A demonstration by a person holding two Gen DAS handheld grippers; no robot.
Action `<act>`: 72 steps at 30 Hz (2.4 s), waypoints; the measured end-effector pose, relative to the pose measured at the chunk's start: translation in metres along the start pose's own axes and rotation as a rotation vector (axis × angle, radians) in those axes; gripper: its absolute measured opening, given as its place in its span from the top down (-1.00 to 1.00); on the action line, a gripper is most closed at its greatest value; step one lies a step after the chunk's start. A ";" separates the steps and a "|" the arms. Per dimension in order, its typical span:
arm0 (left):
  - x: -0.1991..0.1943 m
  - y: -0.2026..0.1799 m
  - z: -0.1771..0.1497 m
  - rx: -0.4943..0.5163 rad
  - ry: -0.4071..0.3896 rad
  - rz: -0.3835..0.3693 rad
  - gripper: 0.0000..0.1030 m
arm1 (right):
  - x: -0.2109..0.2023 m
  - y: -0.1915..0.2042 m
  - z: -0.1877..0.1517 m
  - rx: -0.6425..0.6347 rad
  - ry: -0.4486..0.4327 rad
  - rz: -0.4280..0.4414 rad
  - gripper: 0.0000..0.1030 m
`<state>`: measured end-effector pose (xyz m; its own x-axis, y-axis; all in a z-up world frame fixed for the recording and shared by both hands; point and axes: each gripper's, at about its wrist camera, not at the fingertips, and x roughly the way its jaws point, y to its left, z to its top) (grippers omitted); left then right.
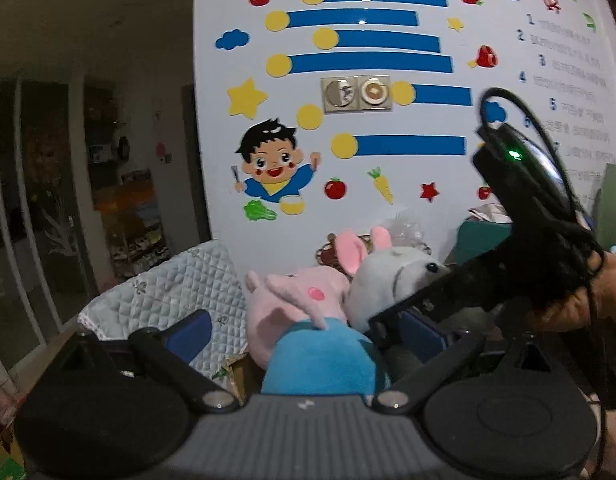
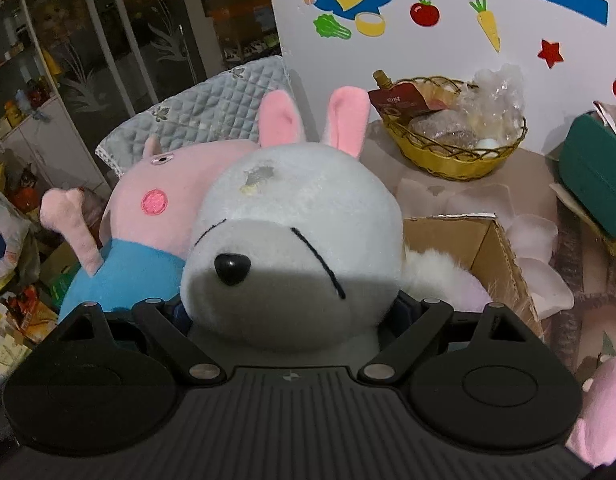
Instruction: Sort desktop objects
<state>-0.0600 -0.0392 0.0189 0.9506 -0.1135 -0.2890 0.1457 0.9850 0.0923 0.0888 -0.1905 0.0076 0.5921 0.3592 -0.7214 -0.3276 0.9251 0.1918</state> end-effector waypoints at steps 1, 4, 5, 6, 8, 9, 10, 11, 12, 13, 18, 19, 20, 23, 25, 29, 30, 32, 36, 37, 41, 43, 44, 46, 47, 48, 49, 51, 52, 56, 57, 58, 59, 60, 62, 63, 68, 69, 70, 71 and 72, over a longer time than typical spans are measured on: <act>-0.002 -0.001 0.000 0.003 0.003 -0.015 -0.96 | 0.000 -0.001 0.002 0.015 0.009 0.006 -1.00; -0.002 -0.009 -0.003 0.025 0.014 -0.056 -0.96 | 0.002 -0.001 0.002 0.020 0.015 0.006 -1.00; 0.001 -0.013 -0.004 0.031 0.024 -0.068 -0.96 | 0.002 0.000 0.002 0.020 0.015 0.005 -1.00; 0.004 -0.017 -0.005 0.038 0.034 -0.079 -0.96 | 0.002 0.000 0.002 0.020 0.014 0.004 -1.00; 0.011 -0.025 -0.009 0.053 0.052 -0.090 -0.97 | 0.003 0.002 0.001 0.017 0.014 -0.004 -1.00; 0.016 -0.028 -0.011 0.061 0.059 -0.083 -0.99 | 0.003 0.004 0.001 0.014 0.015 -0.011 -1.00; 0.020 -0.031 -0.013 0.068 0.066 -0.076 -1.00 | 0.003 0.005 0.001 0.010 0.017 -0.017 -1.00; 0.024 -0.033 -0.014 0.075 0.069 -0.063 -1.00 | 0.001 0.005 0.000 0.007 0.018 -0.021 -1.00; 0.027 -0.035 -0.015 0.081 0.069 -0.047 -1.00 | 0.000 0.006 -0.001 0.005 0.020 -0.025 -1.00; 0.032 -0.036 -0.016 0.087 0.075 -0.019 -1.00 | -0.003 0.006 -0.001 0.006 0.020 -0.026 -1.00; 0.045 -0.030 -0.022 0.071 0.091 0.026 -1.00 | -0.020 0.003 -0.006 0.022 0.016 -0.005 -1.00; 0.047 -0.029 -0.023 0.063 0.097 0.029 -1.00 | -0.023 0.002 -0.007 0.026 0.021 0.003 -1.00; 0.048 -0.026 -0.023 0.052 0.103 0.032 -1.00 | -0.027 0.001 -0.007 0.029 0.024 0.011 -1.00; 0.050 -0.025 -0.024 0.037 0.108 0.038 -1.00 | -0.043 -0.001 -0.013 0.020 0.008 0.006 -1.00; 0.049 -0.027 -0.025 0.050 0.105 0.043 -1.00 | -0.055 -0.003 -0.017 0.015 -0.023 -0.008 -1.00; 0.049 -0.025 -0.024 0.043 0.111 0.040 -1.00 | -0.083 -0.005 -0.030 -0.024 -0.126 -0.064 -1.00; 0.048 -0.024 -0.024 0.038 0.111 0.035 -1.00 | -0.090 -0.006 -0.035 -0.039 -0.155 -0.085 -1.00; 0.046 -0.021 -0.023 0.020 0.106 0.022 -1.00 | -0.104 -0.014 -0.043 -0.058 -0.206 -0.129 -1.00; 0.037 -0.015 -0.019 -0.017 0.088 -0.007 -0.99 | -0.126 -0.041 -0.063 -0.028 -0.261 -0.166 -1.00; 0.032 -0.014 -0.018 -0.023 0.077 -0.016 -0.99 | -0.131 -0.049 -0.070 -0.010 -0.267 -0.173 -1.00; 0.011 -0.017 -0.012 -0.011 0.030 -0.062 -0.99 | -0.144 -0.074 -0.102 0.002 -0.242 -0.234 -1.00; 0.002 -0.022 -0.009 0.000 0.016 -0.102 -0.99 | -0.146 -0.086 -0.123 -0.003 -0.203 -0.271 -1.00; -0.002 -0.026 -0.007 0.006 0.013 -0.132 -0.99 | -0.146 -0.092 -0.133 -0.008 -0.176 -0.284 -1.00; -0.008 -0.034 -0.005 0.012 0.015 -0.189 -0.99 | -0.149 -0.102 -0.155 -0.011 -0.128 -0.311 -1.00; -0.011 -0.041 -0.004 0.017 0.019 -0.220 -0.99 | -0.149 -0.109 -0.166 -0.005 -0.104 -0.324 -1.00; -0.014 -0.048 -0.004 0.022 0.024 -0.252 -0.99 | -0.151 -0.115 -0.174 0.001 -0.085 -0.336 -1.00; -0.016 -0.055 -0.004 0.027 0.030 -0.284 -0.99 | -0.153 -0.122 -0.183 0.009 -0.066 -0.348 -1.00; -0.018 -0.071 -0.005 0.041 0.047 -0.336 -0.99 | -0.156 -0.137 -0.198 0.034 -0.028 -0.374 -1.00; -0.019 -0.080 -0.005 0.048 0.056 -0.361 -0.99 | -0.161 -0.145 -0.204 0.054 -0.014 -0.380 -1.00; -0.023 -0.121 -0.007 0.081 0.095 -0.474 -0.99 | -0.187 -0.180 -0.220 0.163 0.012 -0.383 -1.00; -0.024 -0.133 -0.008 0.092 0.104 -0.504 -0.99 | -0.195 -0.189 -0.222 0.188 0.014 -0.381 -1.00; -0.025 -0.146 -0.009 0.104 0.113 -0.533 -0.99 | -0.202 -0.198 -0.223 0.215 0.011 -0.384 -1.00; -0.026 -0.159 -0.010 0.122 0.124 -0.559 -0.99 | -0.208 -0.207 -0.223 0.237 0.004 -0.390 -1.00; -0.027 -0.174 -0.012 0.144 0.136 -0.584 -0.99 | -0.213 -0.215 -0.222 0.253 0.002 -0.398 -1.00; -0.028 -0.200 -0.016 0.189 0.155 -0.618 -0.99 | -0.219 -0.230 -0.223 0.267 -0.006 -0.422 -1.00; -0.028 -0.214 -0.018 0.215 0.164 -0.635 -0.99 | -0.223 -0.237 -0.223 0.271 -0.013 -0.435 -1.00; -0.021 -0.266 -0.023 0.305 0.199 -0.646 -1.00 | -0.226 -0.274 -0.231 0.307 -0.022 -0.446 -1.00; -0.018 -0.274 -0.024 0.317 0.200 -0.631 -1.00 | -0.226 -0.280 -0.233 0.316 -0.021 -0.443 -1.00; -0.015 -0.281 -0.025 0.329 0.201 -0.612 -1.00 | -0.226 -0.286 -0.236 0.326 -0.018 -0.438 -1.00; -0.010 -0.288 -0.025 0.337 0.205 -0.588 -1.00 | -0.226 -0.291 -0.239 0.336 -0.016 -0.433 -1.00; -0.004 -0.294 -0.025 0.341 0.211 -0.567 -1.00 | -0.226 -0.297 -0.242 0.349 -0.022 -0.422 -1.00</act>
<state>-0.1136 -0.3250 -0.0310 0.6333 -0.5372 -0.5571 0.7151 0.6814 0.1559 -0.1258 -0.5763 -0.0471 0.6356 -0.0533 -0.7702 0.2033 0.9740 0.1004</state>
